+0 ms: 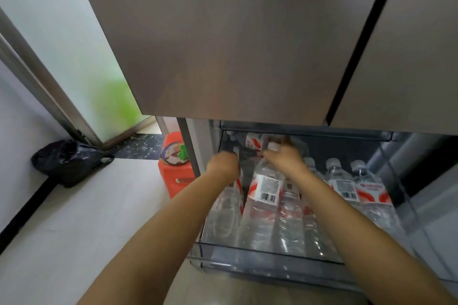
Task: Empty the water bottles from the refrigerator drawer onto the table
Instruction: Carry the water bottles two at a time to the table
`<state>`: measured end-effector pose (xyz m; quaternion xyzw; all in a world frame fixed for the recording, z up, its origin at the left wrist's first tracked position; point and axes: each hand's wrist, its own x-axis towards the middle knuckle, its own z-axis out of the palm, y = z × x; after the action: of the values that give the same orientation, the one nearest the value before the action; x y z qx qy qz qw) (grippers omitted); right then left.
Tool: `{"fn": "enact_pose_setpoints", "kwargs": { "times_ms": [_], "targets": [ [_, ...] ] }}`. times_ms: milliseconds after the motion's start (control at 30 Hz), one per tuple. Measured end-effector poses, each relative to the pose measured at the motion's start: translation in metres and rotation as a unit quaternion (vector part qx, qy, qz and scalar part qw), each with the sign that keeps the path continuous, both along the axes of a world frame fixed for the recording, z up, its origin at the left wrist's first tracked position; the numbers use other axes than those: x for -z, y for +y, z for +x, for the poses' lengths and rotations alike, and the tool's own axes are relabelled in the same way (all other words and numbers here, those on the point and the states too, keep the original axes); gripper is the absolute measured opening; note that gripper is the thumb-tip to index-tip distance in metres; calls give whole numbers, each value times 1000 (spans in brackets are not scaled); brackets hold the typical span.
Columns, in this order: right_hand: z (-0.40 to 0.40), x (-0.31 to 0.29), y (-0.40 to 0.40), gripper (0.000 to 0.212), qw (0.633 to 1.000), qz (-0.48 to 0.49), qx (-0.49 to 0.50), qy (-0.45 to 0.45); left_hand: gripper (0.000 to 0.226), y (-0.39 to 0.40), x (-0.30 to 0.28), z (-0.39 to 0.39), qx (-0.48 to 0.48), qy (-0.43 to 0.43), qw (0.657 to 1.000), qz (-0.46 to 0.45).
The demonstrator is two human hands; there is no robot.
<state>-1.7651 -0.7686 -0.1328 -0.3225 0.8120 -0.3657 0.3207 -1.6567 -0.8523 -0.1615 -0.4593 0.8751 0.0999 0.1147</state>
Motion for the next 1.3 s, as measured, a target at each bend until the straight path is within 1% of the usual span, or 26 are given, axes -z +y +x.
{"fn": "enact_pose_setpoints", "kwargs": {
  "times_ms": [33, 133, 200, 267, 333, 367, 433, 500, 533, 567, 600, 667, 733, 800, 833, 900, 967, 1100, 1133, 1200, 1300],
  "targets": [
    [2, -9, 10, 8, 1000, -15, -4, 23, 29, -4, 4, -6, 6, -5, 1000, 10],
    [8, -24, 41, 23, 991, -74, -23, 109, 35, -13, 17, -19, 5, -30, 999, 19],
    [7, -27, 54, 18, 984, -99, -69, 127, 53, -15, 22, -24, -7, -44, 999, 17],
    [2, -26, 61, 13, 981, -97, -101, 137, 72, -13, 24, -27, -16, -46, 999, 10],
    [-1, -25, 66, 14, 980, -96, -107, 138, 75, -8, 26, -28, -33, -15, 999, 26],
    [-2, -24, 69, 16, 981, -107, -99, 128, 71, -5, 24, -29, -44, 10, 998, 42],
    [-2, -21, 73, 27, 983, -135, -77, 100, 59, -2, 16, -25, -54, 75, 994, 58],
    [0, -20, 74, 35, 982, -164, -60, 71, 39, -1, -1, -17, -67, 148, 984, 72],
    [1, -19, 74, 36, 981, -176, -54, 60, 26, 0, -11, -11, -81, 192, 974, 91],
    [3, -18, 74, 37, 980, -188, -49, 51, 19, 2, -22, -4, -95, 233, 961, 116],
    [5, -18, 72, 37, 978, -198, -45, 43, 15, 4, -33, 4, -101, 271, 948, 136],
    [9, -18, 67, 37, 976, -210, -43, 34, 11, 14, -50, 24, -105, 326, 928, 147],
    [15, -24, 59, 30, 975, -212, -53, 49, 15, 25, -62, 44, -121, 359, 918, 116],
    [24, -35, 49, 10, 972, -211, -69, 79, 17, 37, -70, 62, -143, 384, 910, 62],
    [30, -42, 45, 5, 967, -218, -75, 105, 19, 44, -74, 70, -148, 398, 905, 34],
    [43, -58, 38, 14, 953, -235, -98, 166, 25, 60, -82, 85, -156, 425, 891, -19],
    [59, -77, 34, 17, 933, -260, -114, 222, 25, 72, -93, 99, -164, 451, 875, -68],
    [95, -111, 29, 24, 892, -325, -127, 287, 26, 84, -122, 137, -214, 506, 825, -131],
    [105, -118, 28, 26, 884, -342, -128, 291, 27, 86, -130, 150, -223, 514, 816, -144],
    [131, -127, 27, 25, 881, -361, -137, 275, 24, 94, -142, 177, -241, 517, 805, -162],
    [184, -130, 26, 22, 885, -355, -188, 234, 29, 116, -151, 225, -273, 462, 816, -217]
  ]
}}
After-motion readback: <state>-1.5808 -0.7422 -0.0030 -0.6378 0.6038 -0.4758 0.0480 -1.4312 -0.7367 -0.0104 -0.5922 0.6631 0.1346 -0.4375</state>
